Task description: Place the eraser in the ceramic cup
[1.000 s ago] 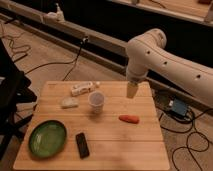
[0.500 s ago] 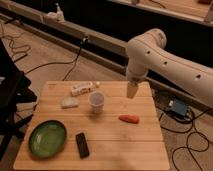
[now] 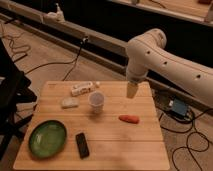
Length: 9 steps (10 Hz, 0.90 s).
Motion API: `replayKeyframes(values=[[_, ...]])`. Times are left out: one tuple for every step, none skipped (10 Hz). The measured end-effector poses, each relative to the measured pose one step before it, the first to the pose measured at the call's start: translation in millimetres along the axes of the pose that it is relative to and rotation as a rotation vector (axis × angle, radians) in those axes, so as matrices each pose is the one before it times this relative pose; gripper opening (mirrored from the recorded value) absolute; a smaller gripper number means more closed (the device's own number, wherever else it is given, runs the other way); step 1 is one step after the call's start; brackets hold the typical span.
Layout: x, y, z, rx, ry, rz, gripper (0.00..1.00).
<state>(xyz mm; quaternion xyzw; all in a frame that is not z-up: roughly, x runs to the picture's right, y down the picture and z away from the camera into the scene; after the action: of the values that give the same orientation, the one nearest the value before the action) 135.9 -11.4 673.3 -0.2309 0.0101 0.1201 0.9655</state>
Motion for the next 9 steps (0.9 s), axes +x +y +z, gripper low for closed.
replayKeyframes(values=[[0.01, -0.01, 0.0, 0.00003, 0.0, 0.00001, 0.72], [-0.01, -0.01, -0.02, 0.00004, -0.00001, 0.0, 0.72], [-0.02, 0.01, 0.02, -0.00004, -0.00003, -0.00002, 0.72], [0.0, 0.0, -0.01, 0.0, 0.0, 0.0, 0.72], [0.01, 0.0, 0.0, 0.0, 0.0, -0.00001, 0.72], [-0.02, -0.21, -0.02, 0.0004, 0.00044, 0.00067, 0.72], [-0.83, 0.1, 0.38, -0.00312, -0.00464, 0.00908, 0.72], [-5.23, 4.24, 1.99, -0.01834, -0.02147, 0.02186, 0.72], [-6.97, 5.56, 1.88, -0.01953, -0.02657, 0.02518, 0.72]])
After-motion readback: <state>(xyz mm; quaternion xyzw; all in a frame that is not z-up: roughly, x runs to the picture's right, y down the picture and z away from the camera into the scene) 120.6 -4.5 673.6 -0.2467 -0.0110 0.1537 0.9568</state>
